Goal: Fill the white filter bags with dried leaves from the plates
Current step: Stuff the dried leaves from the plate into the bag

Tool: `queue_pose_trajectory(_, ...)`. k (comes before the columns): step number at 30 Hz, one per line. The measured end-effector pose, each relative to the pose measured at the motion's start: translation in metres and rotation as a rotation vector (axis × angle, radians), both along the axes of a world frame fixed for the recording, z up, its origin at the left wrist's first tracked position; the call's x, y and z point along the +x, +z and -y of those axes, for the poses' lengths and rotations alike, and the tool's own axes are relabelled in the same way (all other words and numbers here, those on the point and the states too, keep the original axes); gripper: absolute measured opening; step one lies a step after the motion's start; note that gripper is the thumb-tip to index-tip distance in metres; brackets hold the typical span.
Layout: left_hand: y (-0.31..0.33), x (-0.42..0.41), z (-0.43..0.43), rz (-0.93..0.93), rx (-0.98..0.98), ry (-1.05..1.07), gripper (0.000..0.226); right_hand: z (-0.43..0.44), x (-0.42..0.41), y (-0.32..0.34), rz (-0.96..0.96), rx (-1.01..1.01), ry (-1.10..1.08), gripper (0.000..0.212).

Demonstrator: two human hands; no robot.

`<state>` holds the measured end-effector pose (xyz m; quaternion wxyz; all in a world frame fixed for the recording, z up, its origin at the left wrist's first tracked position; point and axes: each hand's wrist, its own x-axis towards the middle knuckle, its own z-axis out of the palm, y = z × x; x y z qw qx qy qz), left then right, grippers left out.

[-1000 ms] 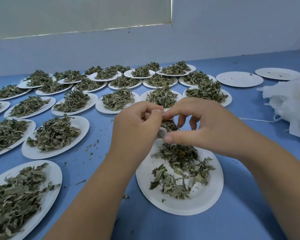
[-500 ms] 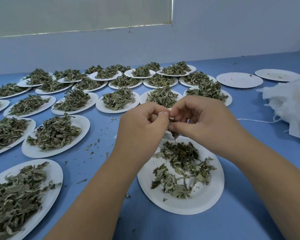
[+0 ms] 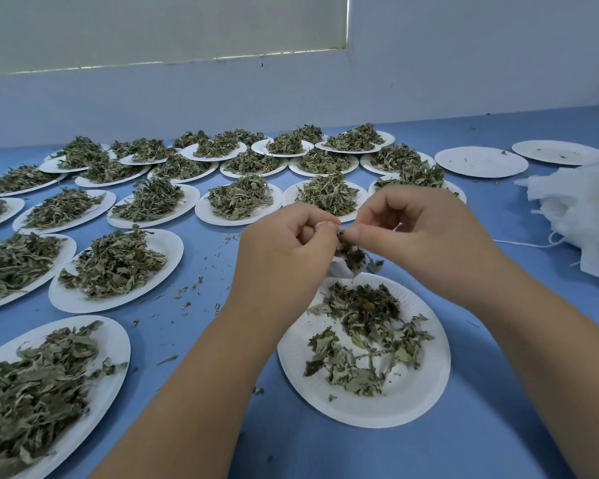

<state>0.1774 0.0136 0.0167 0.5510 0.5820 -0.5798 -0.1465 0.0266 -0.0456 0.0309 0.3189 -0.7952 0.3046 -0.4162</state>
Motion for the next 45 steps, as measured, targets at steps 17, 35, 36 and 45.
queue_pose_trajectory(17,0.003,0.003,0.0,-0.061,-0.111,0.106,0.025,0.005,-0.004,-0.003,-0.121,0.244,0.116,0.03)
queue_pose_trajectory(35,-0.002,0.0,0.003,0.003,-0.075,0.056,0.021,0.004,0.001,-0.008,-0.142,-0.209,-0.064,0.01)
queue_pose_trajectory(36,-0.002,0.0,0.003,0.002,-0.075,0.06,0.022,0.004,0.001,-0.009,-0.145,-0.215,-0.056,0.009)
queue_pose_trajectory(45,0.0,-0.002,0.0,-0.018,-0.095,0.056,0.024,0.002,0.004,-0.011,-0.11,-0.153,-0.015,0.017)
